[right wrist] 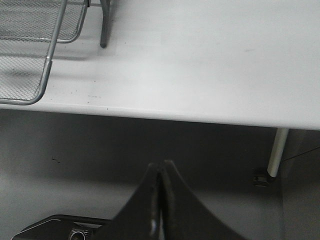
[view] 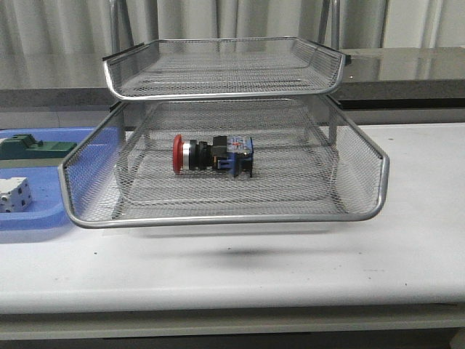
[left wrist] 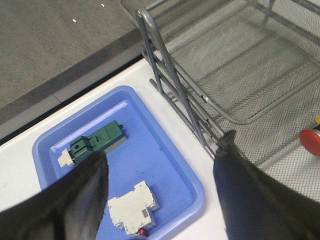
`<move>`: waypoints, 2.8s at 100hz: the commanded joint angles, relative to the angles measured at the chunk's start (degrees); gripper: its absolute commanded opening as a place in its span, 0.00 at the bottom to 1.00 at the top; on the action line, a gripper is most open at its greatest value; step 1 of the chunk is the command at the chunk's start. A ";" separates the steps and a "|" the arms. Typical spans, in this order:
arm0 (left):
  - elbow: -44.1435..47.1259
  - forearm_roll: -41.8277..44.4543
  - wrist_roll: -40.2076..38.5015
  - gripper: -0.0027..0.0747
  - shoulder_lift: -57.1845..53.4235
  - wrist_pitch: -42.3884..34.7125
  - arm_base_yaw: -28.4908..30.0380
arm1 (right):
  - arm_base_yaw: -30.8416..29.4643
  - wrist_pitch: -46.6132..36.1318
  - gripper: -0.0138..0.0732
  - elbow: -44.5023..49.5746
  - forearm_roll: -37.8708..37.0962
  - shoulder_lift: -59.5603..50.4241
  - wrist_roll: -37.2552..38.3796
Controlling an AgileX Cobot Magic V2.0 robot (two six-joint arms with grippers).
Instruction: Place button on rack with both arms
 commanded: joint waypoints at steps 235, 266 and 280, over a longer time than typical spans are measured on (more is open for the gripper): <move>47.72 -5.96 -9.90 0.01 -53.24 -32.99 0.19 | -0.12 -2.99 0.08 -1.98 -0.71 0.13 0.11; 47.72 -5.96 -9.90 0.01 -53.24 -32.99 0.19 | -0.12 -3.88 0.08 -1.98 -0.32 0.13 0.11; 47.72 -5.96 -9.90 0.01 -53.24 -32.99 0.19 | -0.12 -5.67 0.08 -1.98 2.58 1.12 0.06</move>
